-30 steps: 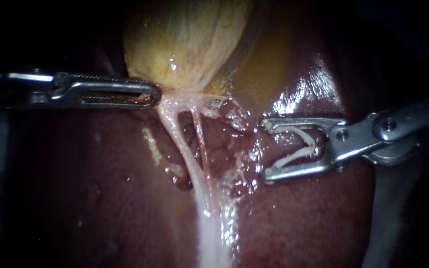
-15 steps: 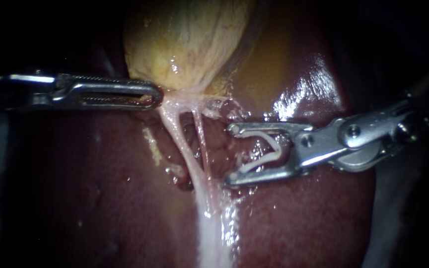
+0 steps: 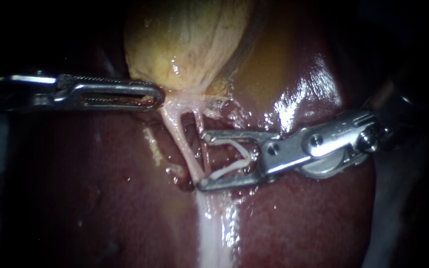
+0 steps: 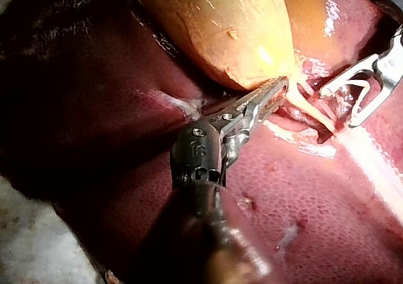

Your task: Clipping first clip left tube

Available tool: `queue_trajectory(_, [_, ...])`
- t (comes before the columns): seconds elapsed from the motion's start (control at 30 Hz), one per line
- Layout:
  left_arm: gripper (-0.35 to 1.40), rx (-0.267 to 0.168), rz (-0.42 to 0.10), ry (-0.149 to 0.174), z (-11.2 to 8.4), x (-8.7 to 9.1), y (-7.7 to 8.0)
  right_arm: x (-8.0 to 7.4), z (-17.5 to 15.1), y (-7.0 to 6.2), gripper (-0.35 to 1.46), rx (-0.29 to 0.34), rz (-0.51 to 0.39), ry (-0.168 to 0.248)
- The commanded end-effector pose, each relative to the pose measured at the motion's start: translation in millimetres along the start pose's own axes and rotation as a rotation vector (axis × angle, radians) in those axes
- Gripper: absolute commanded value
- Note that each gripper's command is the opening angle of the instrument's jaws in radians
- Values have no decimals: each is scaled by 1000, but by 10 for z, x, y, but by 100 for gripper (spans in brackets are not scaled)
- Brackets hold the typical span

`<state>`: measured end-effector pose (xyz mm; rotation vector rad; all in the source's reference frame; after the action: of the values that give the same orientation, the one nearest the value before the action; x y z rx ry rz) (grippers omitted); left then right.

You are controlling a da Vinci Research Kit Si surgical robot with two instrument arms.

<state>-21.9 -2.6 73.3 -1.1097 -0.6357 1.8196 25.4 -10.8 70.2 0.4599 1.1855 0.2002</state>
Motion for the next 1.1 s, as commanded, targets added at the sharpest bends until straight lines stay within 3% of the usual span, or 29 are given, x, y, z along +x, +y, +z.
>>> queue_trajectory(0.03, [-35,0,0,0,0,0,0,-1,2,0,49,3,4,1])
queue_trajectory(0.47, [-35,1,-1,0,0,0,2,-16,22,1,49,16,13,-13])
queue_trajectory(0.93, [-35,3,-1,1,1,1,4,-35,52,-10,49,72,67,-31])
queue_trajectory(1.1, [-35,3,-2,1,1,1,6,-35,53,-10,49,105,117,15])
